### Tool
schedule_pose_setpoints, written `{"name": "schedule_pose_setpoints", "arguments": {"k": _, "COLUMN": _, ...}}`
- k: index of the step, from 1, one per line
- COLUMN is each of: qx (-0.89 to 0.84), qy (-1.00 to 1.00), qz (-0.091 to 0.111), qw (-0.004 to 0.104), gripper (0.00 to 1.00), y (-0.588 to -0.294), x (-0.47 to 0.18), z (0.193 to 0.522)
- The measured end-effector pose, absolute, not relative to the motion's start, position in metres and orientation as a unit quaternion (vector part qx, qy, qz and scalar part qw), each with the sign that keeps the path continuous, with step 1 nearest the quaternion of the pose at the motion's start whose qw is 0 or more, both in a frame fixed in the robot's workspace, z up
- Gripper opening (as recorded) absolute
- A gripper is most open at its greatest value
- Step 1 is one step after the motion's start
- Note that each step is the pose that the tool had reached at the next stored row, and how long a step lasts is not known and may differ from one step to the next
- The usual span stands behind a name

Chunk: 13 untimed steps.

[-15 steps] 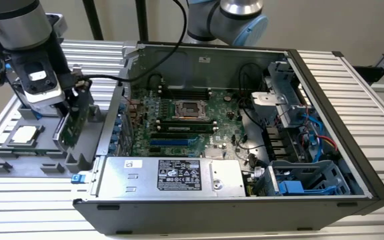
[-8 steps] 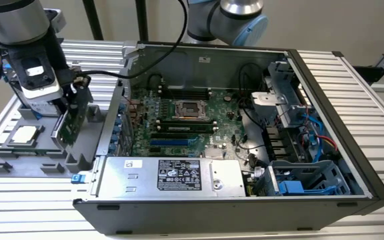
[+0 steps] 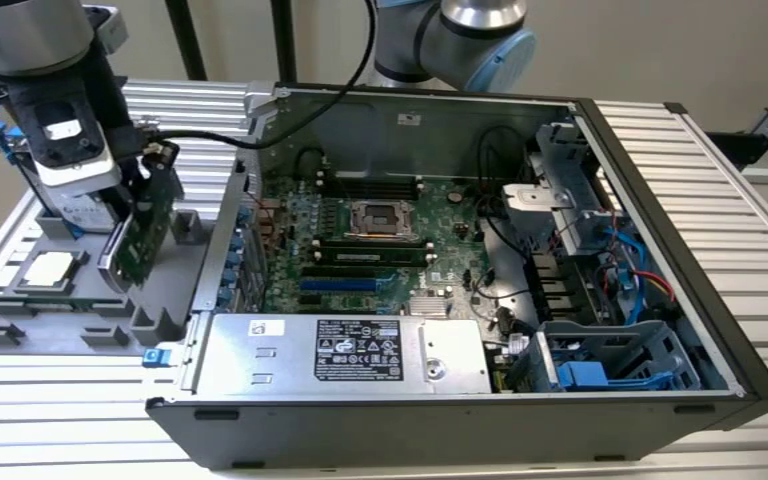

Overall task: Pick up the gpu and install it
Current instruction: 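Pick up the gpu and move the gpu toward the slot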

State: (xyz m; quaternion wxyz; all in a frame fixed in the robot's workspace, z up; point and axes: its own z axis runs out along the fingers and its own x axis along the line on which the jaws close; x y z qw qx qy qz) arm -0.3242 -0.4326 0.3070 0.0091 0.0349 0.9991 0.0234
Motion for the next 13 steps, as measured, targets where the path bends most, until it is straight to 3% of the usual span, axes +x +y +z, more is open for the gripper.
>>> {"name": "schedule_pose_setpoints", "arguments": {"k": 13, "qx": 0.035, "qy": 0.999, "qz": 0.023, "qw": 0.009, "gripper": 0.00, "y": -0.433, "x": -0.324, "z": 0.325}}
